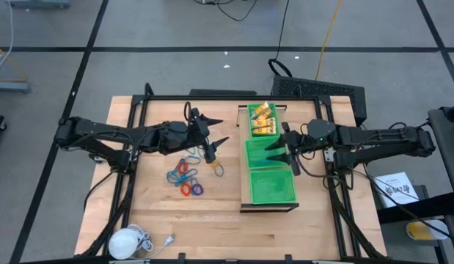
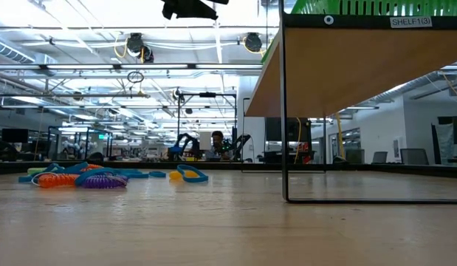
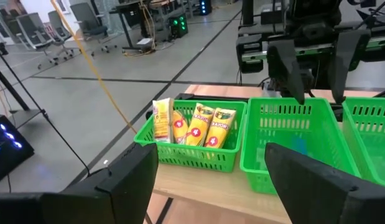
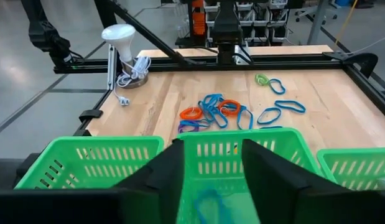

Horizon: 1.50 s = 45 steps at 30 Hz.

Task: Pick & Place Office Desk Supplies
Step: Put the blue rubber band into the middle green bin

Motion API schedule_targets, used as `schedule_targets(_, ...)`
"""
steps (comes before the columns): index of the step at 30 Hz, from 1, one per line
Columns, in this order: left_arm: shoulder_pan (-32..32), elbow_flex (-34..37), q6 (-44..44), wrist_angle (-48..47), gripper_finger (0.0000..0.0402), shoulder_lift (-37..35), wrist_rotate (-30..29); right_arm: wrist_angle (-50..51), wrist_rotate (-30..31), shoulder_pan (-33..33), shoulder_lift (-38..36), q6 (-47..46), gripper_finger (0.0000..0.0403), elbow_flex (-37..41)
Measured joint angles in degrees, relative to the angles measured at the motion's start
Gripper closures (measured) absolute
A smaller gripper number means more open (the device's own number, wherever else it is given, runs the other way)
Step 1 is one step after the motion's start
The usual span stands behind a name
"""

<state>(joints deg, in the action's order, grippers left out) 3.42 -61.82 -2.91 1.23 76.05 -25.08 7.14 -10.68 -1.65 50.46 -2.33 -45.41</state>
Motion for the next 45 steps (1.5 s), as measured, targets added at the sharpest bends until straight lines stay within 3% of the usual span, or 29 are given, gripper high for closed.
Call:
schedule_targets(4, 0.00, 0.00, -0.01, 0.00, 0.0101, 0.00, 0.00, 0.00, 0.05, -0.20, 0.00, 0.07, 0.0206, -0.02)
schedule_targets(9, 0.00, 0.00, -0.01, 0.00, 0.0096, 0.00, 0.00, 0.07, 0.10, -1.43, -0.90, 0.40, 0.0189, -0.01)
schedule_targets(24, 0.00, 0.02, -0.01, 0.02, 0.0097, 0.00, 0.02, 4.17, 0.25, -4.02, -9.21, 2.23, 0.0206, -0.02)
schedule_targets(30, 0.00, 0.02, -0.01, 0.03, 0.0097, 0.00, 0.04, 6.21, 6.50, -4.00, -10.56, 5.32, 0.0206, 1.28)
schedule_targets(35, -0.02, 0.02, -0.01, 0.04, 0.0103, 0.00, 0.04, 2.50, 10.58, -4.00, -11.88, 5.71, 0.0207, 5.02)
schedule_targets(45, 0.00, 0.04, -0.01, 0.07, 0.0090, 0.00, 0.04, -5.40, 10.67, -4.00, -17.28, 9.30, 0.0207, 9.24)
